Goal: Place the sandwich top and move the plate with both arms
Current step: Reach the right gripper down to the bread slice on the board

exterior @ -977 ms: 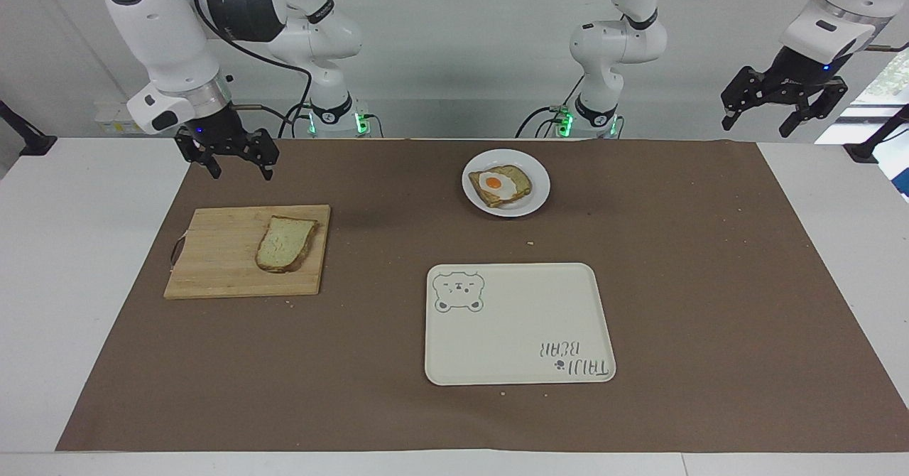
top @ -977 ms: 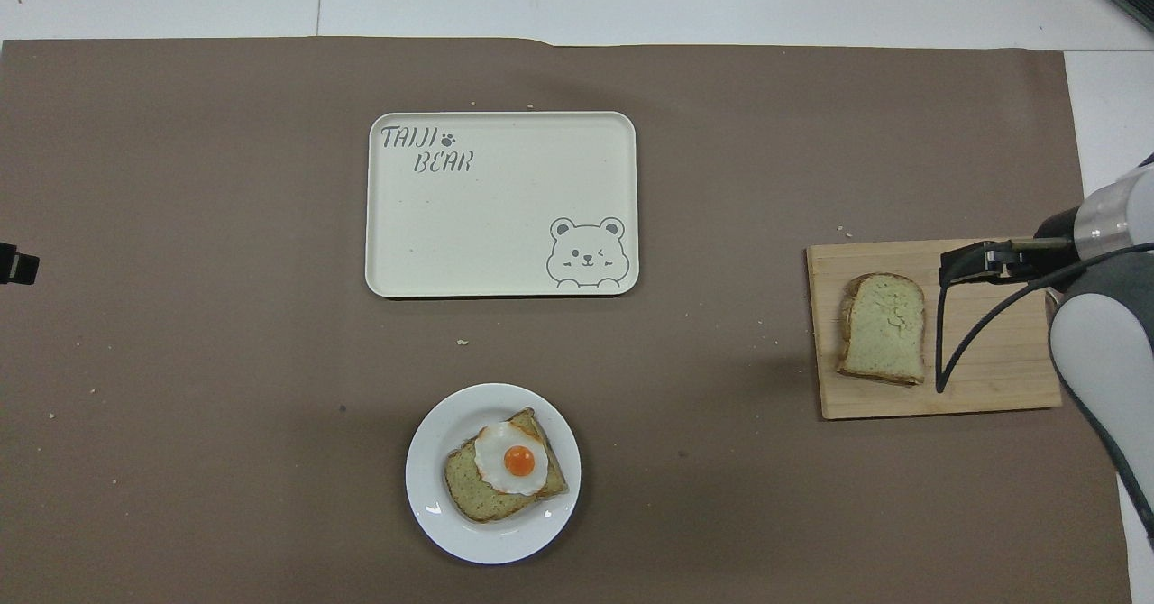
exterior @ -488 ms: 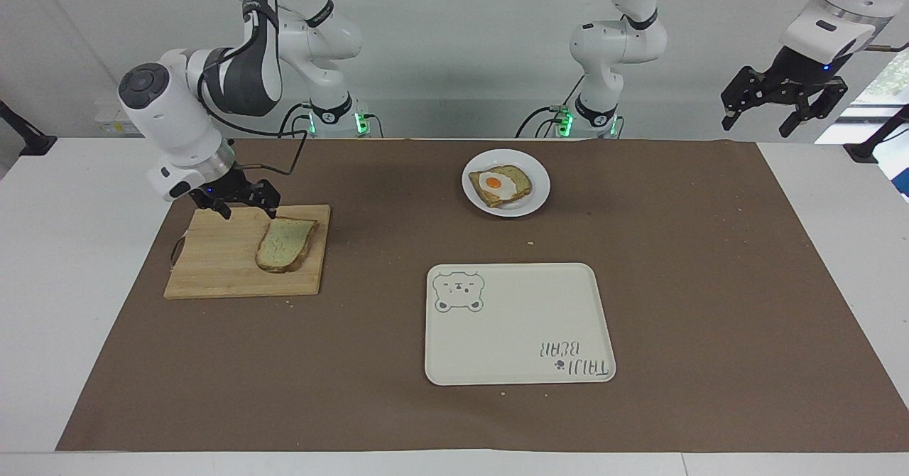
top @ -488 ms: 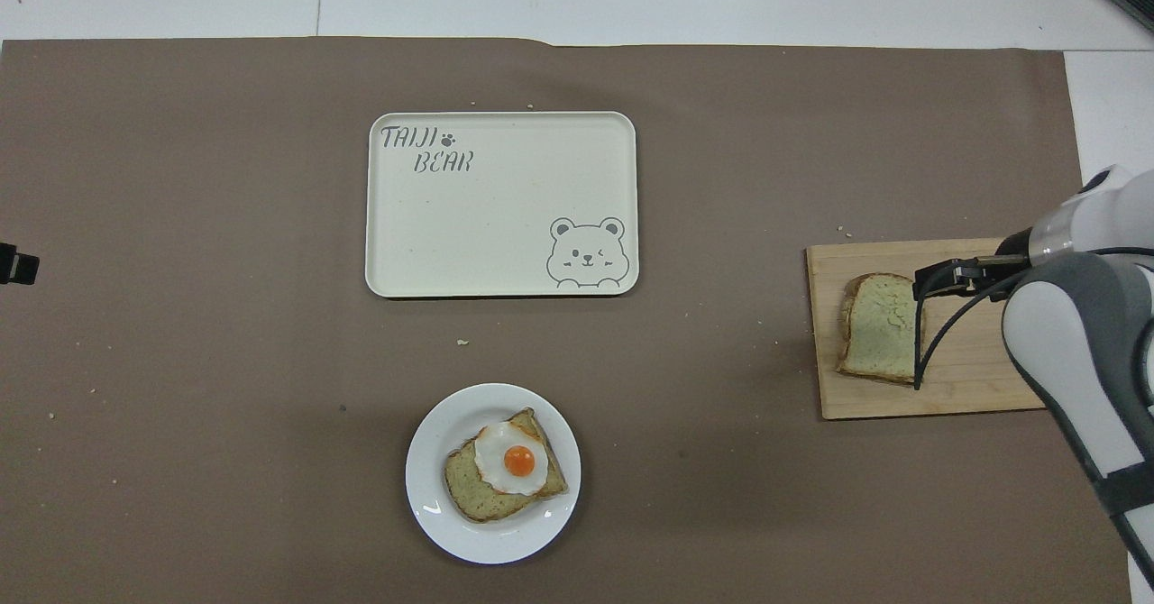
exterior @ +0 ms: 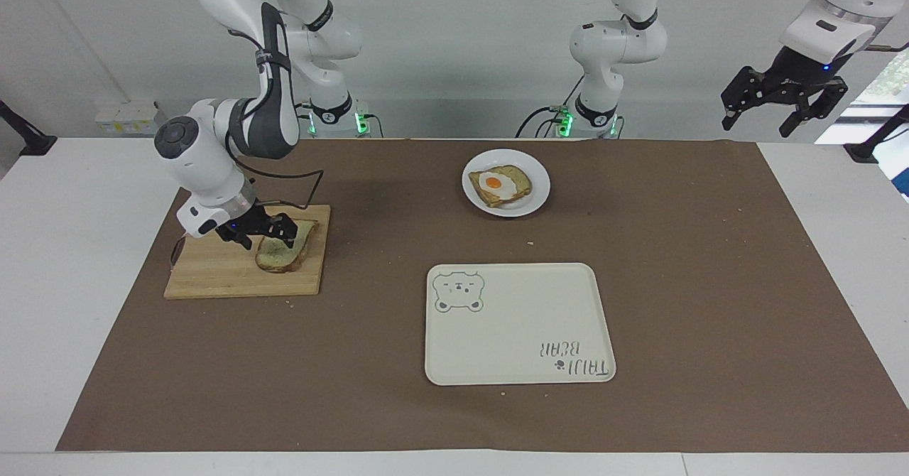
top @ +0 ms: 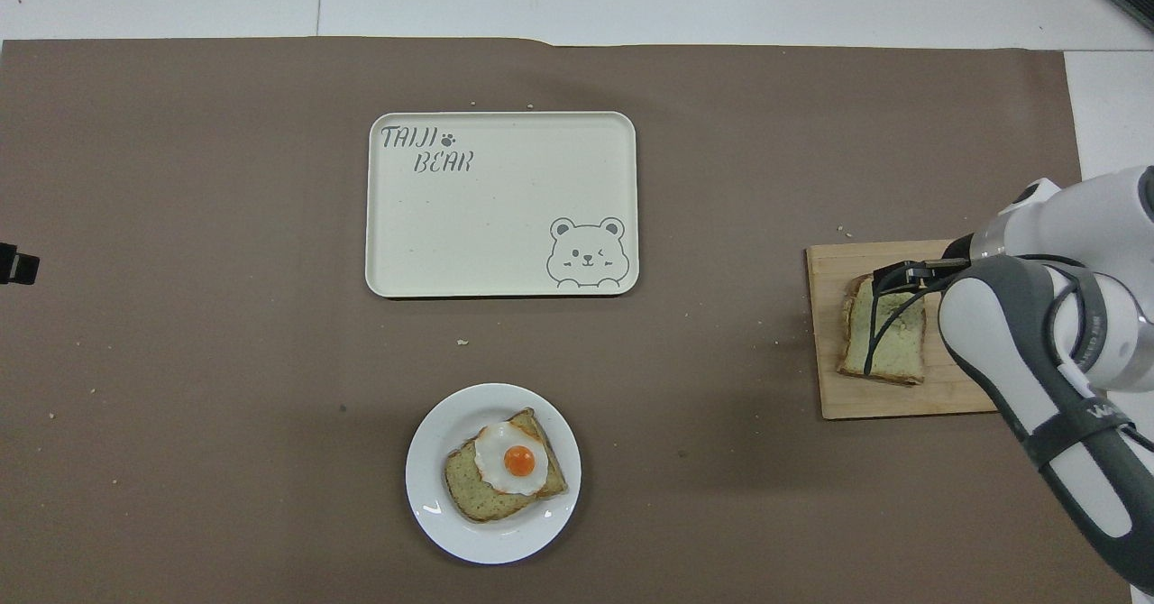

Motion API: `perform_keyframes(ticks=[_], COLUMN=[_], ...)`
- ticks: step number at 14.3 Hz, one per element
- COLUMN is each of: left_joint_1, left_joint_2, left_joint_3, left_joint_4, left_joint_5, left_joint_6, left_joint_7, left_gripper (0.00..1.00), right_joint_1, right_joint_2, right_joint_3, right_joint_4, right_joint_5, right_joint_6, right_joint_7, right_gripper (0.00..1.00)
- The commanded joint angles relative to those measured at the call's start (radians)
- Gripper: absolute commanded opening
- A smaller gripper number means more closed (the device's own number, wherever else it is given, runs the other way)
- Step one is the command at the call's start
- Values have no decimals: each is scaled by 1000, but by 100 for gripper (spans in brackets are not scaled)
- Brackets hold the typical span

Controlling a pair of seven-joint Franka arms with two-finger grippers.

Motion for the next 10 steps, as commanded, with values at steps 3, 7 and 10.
perform_keyframes(ticks=[3, 7, 10], left_joint_1=[12, 12, 12], left_joint_2=[1, 1, 1], left_joint_3=[-7, -7, -7], left_joint_4=[17, 17, 17], left_joint_5=[4, 4, 4], left_joint_6=[-24, -24, -24], left_joint_7=[2, 0, 2], left_gripper=[100, 100, 100], right_joint_1=[-79, -93, -91], right_joint_2=[-11, -1, 4], right_joint_3=[5, 5, 5], right_joint_4=[-115, -147, -158], right_joint_5=[74, 130, 137], right_joint_6=[66, 95, 97], right_joint_7=[-89, -135, -141], right_gripper=[100, 100, 82])
